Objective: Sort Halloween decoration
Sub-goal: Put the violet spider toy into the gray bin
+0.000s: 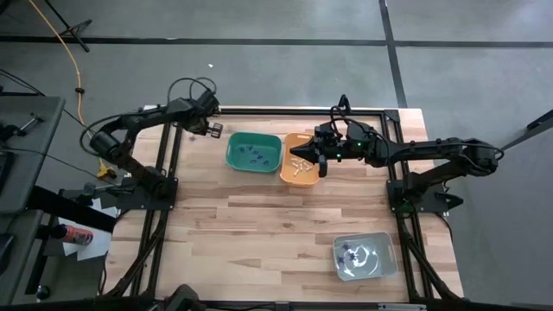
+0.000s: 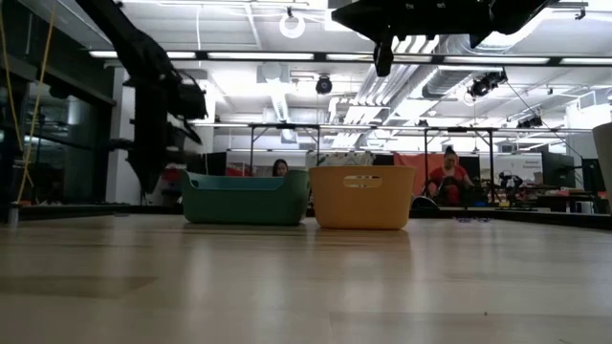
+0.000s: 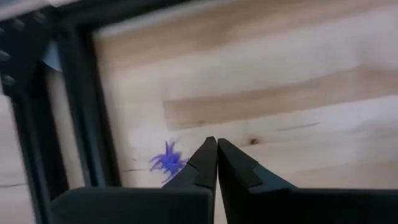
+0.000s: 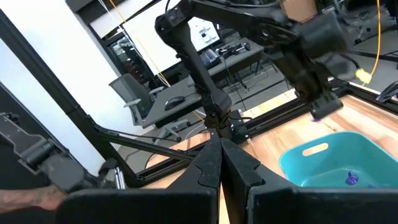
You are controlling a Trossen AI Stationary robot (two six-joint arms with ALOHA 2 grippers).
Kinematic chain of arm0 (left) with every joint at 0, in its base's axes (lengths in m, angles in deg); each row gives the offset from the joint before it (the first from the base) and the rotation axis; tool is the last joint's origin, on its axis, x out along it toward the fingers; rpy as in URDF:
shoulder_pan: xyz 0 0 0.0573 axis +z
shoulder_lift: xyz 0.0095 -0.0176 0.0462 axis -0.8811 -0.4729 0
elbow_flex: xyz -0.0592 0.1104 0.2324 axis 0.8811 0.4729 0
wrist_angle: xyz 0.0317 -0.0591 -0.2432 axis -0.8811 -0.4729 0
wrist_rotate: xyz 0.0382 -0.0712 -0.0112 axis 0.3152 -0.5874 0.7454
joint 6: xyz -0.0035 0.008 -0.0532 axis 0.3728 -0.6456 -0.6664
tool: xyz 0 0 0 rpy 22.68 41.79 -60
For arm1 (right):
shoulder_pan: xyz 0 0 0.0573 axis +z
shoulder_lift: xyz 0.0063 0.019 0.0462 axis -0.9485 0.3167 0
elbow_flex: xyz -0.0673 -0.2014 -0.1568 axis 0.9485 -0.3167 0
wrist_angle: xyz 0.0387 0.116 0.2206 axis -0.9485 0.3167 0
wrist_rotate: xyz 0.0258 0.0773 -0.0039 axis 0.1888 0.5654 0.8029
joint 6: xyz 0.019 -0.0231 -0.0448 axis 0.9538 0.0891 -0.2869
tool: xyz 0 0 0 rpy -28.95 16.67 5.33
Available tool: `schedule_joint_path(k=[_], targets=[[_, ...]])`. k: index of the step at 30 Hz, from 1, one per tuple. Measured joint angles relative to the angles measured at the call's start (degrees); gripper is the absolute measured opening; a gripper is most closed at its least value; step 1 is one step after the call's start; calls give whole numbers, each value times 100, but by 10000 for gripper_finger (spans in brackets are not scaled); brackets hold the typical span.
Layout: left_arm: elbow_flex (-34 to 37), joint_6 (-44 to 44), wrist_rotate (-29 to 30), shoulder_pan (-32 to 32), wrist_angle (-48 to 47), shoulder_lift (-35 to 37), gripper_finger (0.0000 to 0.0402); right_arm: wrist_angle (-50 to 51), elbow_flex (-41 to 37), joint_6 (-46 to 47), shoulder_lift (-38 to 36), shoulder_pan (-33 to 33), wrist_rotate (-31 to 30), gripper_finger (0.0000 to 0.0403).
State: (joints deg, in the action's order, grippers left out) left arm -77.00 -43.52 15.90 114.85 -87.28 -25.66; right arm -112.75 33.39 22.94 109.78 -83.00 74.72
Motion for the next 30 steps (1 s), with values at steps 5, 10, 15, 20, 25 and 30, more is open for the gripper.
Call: schedule_joint_path(k=[5,10,15,20,25,30], targets=[[-7,-33,-90,149,-70,634,0,0,0,-2,0,0,0,0],[-7,-15,-127,174,-349,606,10,0,0,-1,0,0,0,0],[170,33,-153,113,-411,220,44,4,0,-3,0,0,0,0],[217,-105,230,-55,-397,-243,86,92,0,-3,-2,0,0,0],[219,-235,316,-107,-310,-669,115,291,0,-4,-2,0,-1,0],[211,-427,811,-251,-303,-909,122,485,0,-4,-2,0,-2,0]])
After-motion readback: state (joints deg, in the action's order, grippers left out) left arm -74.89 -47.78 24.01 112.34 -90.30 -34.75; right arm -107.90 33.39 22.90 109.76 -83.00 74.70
